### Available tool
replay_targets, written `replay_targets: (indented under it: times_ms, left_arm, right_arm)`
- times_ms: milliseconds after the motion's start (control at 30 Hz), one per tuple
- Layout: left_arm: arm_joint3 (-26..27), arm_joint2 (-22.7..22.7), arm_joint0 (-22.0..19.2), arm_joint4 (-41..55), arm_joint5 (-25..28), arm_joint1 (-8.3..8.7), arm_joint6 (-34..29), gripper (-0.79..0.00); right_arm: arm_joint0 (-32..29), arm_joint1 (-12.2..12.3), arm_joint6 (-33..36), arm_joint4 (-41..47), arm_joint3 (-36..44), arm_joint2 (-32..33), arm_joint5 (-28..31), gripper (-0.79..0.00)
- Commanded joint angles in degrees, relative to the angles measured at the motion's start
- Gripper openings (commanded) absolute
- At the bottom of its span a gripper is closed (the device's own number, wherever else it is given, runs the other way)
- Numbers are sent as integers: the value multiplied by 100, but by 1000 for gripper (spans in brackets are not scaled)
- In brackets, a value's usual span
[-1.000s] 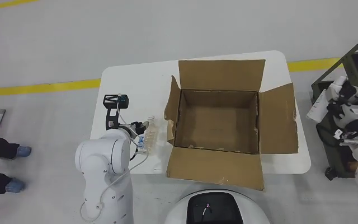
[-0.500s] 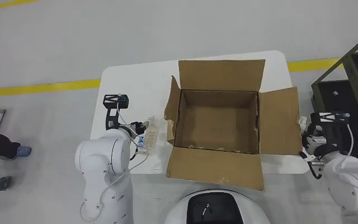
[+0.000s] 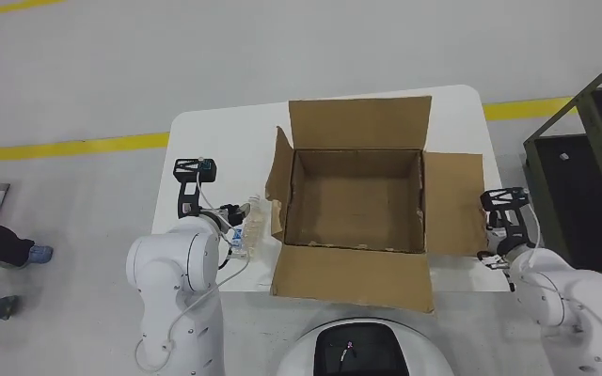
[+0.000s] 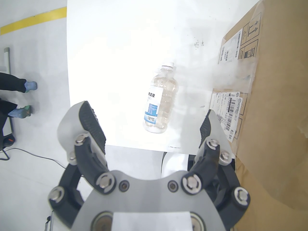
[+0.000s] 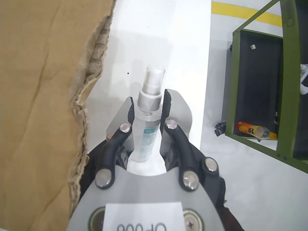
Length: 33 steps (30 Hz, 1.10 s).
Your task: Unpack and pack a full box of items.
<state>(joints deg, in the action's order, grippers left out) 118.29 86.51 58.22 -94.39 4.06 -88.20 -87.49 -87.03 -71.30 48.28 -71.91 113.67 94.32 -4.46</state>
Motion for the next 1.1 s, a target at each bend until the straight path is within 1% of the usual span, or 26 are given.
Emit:
replay_targets:
  times_ms: [0,167,233,267,300,367,433,533,633,667,733,767,800,967,1033,1067]
  left_arm:
    - [0,0,0,0,0,0,0,0]
    - [0,0,0,0,0,0,0,0]
    - [0,0,0,0,0,0,0,0]
    - [0,0,0,0,0,0,0,0]
    - [0,0,0,0,0,0,0,0]
    - [0,0,0,0,0,0,0,0]
    - [0,0,0,0,0,0,0,0]
    - [0,0,0,0,0,0,0,0]
    - [0,0,0,0,0,0,0,0]
    - [0,0,0,0,0,0,0,0]
    - [0,0,0,0,0,0,0,0]
    - [0,0,0,0,0,0,0,0]
    - [0,0,0,0,0,0,0,0]
    - [0,0,0,0,0,0,0,0]
    - [0,0,0,0,0,0,0,0]
    - [0,0,0,0,0,0,0,0]
  right_arm:
    - [57,-1,17,-11,-89,-47,5,-785]
    - [258,-1,80,-110,-338,-203,31,-776]
    - [336,-1,84,-141,-417,-248,28,-742]
    - [367,-1,98,-146,-450,-274,43,-705]
    - [400,1,123,-174,-485,-295,57,-696]
    - [456,2,142,-202,-535,-327,64,-613]
    - [487,2,154,-203,-565,-345,69,-449]
    - [523,5,175,-220,-539,-351,72,-406]
    - [494,0,97,-27,-294,-220,-84,-302]
    - [452,-7,41,158,-122,-117,-201,-259]
    - [388,-15,-68,428,113,74,-369,-249]
    - [360,-20,-127,572,228,155,-429,-203]
    - [313,-31,-221,861,369,284,-534,-108]
    - [131,-61,-472,1864,877,719,-735,-114]
    - [91,-67,-518,2055,1049,710,-713,-68]
    - [68,-69,-537,2113,1087,672,-692,-9]
